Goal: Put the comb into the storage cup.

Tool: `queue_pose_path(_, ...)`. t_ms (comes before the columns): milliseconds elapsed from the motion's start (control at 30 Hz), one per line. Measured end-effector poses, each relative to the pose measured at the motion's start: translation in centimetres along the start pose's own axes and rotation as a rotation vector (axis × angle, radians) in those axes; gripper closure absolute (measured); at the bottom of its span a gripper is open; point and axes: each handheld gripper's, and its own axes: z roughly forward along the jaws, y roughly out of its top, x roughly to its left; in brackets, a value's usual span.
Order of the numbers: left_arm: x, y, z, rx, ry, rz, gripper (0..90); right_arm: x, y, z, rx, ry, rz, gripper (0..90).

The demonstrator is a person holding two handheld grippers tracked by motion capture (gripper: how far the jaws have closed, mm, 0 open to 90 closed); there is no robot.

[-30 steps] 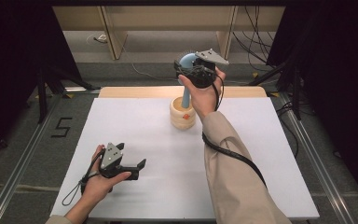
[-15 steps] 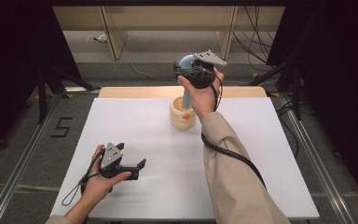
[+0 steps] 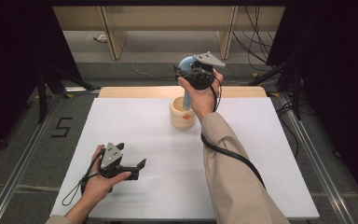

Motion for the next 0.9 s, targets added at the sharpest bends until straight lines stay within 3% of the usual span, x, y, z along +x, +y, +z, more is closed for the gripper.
queue_pose_path(133,0.0,0.0,0.0,0.001,0.0,-0.003,0.0,0.1,-0.2,0.2,0.011,0.0,-0.023,20.8)
queue_pose_path(900,0.1,0.0,0.0,0.0,0.0,-0.004,0.0,0.2,-1.3,1.0,0.021,0.011,-0.025,20.7)
